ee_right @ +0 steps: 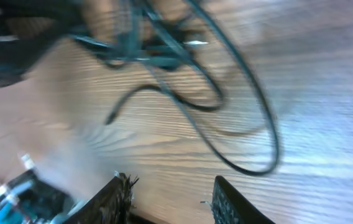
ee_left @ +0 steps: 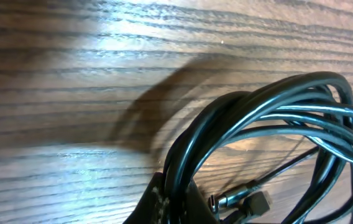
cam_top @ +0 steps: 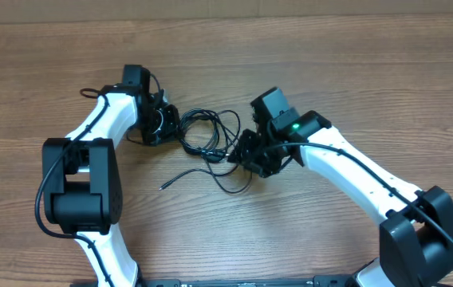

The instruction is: Untangle cables

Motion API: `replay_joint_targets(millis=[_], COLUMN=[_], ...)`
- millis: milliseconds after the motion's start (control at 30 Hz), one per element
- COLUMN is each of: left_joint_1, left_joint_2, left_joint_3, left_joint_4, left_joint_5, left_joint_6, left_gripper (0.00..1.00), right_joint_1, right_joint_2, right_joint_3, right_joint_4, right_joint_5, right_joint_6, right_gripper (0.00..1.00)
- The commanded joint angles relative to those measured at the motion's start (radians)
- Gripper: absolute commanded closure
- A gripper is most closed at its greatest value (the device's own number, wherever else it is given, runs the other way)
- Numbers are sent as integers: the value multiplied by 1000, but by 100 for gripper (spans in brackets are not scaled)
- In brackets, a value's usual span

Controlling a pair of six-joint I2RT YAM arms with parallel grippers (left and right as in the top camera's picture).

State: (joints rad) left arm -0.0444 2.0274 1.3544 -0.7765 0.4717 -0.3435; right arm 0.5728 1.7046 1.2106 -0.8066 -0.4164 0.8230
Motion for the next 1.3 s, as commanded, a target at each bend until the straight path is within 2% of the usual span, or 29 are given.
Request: replay_joint_targets(millis=[0,233,433,733,1267], left_joint_1=[-7,-8,-8,-8,-8], left_joint_2=[6,6,6,6,6], left_joint_3=[16,16,16,16,16], left_joint_4=[-3,-3,-5,-14,-24], left_joint_5=[58,80,111,368,393], left_joint_6=[-19,-19,-19,84,98], left_gripper=[96,96,96,96,96], right_joint_1=[35,68,68,68,40], right_joint_2=[3,8,9,9,9], right_joint_3=[-39,-107,-164,-164,-164], right_joint_4=[-14,-3,56,57,39], right_joint_5=[135,330,318,319,335], right_joint_6=[72,166,173,172,141], right_gripper=[59,59,60,64,63])
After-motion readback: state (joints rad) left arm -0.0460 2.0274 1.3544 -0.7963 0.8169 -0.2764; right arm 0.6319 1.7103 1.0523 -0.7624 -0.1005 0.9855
